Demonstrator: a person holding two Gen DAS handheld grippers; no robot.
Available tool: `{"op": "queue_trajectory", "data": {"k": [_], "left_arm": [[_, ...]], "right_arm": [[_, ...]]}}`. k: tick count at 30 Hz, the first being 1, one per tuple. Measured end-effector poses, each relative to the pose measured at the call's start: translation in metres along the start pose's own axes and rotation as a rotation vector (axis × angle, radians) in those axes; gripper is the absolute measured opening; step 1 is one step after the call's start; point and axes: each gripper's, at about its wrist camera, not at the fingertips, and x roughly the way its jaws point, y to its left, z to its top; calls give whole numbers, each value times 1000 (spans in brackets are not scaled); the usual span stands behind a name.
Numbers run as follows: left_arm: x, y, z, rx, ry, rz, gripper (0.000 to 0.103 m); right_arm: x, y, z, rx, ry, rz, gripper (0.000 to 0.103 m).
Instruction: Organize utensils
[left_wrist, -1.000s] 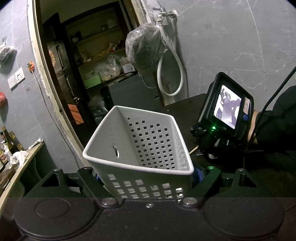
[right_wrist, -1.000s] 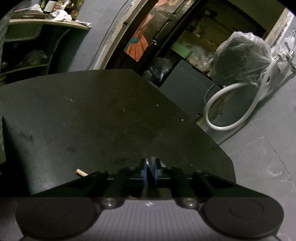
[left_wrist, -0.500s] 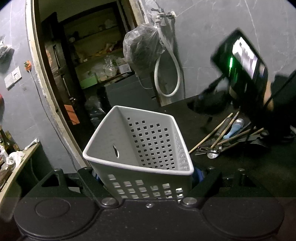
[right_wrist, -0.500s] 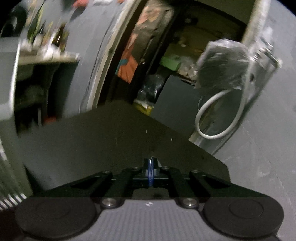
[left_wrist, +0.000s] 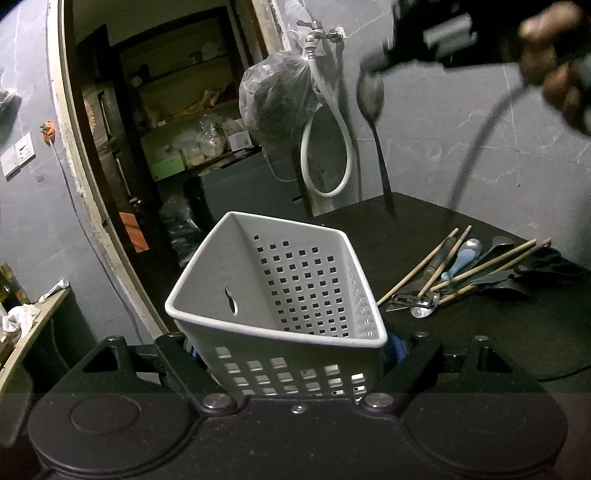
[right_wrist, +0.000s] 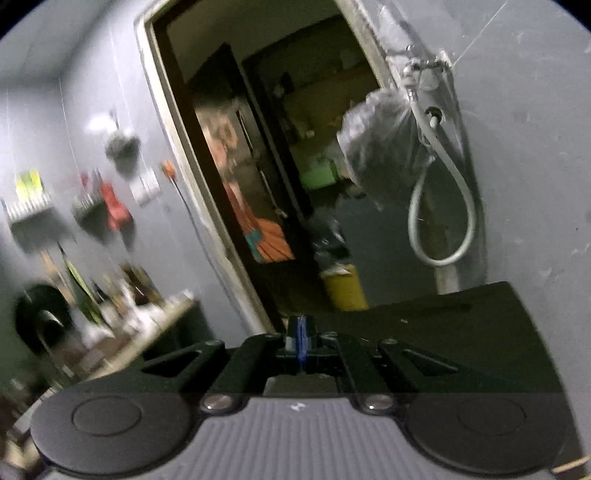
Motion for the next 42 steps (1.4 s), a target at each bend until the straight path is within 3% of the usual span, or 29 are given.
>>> {"op": "queue_trajectory", "data": {"k": [7,13,26,33,37,39,40,42], "left_arm": [[1,4,-1,-1,-5,-15,85],[2,6,-2,1,-13,-25,85],[4,7,-4,13,-22,-41,85],[5,6,-5,23,-26,-50,85],[6,7,-4,18,-22,-46,85],[6,7,-4,19,-21,-44,85],[6,7,-4,19,-21,-43,85],[6,6,-3,18,-18,-41,85]], "right_arm": [[-23,16,19,145,-18,243,1],[-10,38,11,143,20,322,1],[31,32,-40,206,131,297,1],[46,41,-67,75,240,183,5],[45,53,-76,-1,270,141,17],[39,57,-79,-19,268,145,33],[36,58,-80,-23,259,151,49],[27,60,-80,-32,226,163,59]]}}
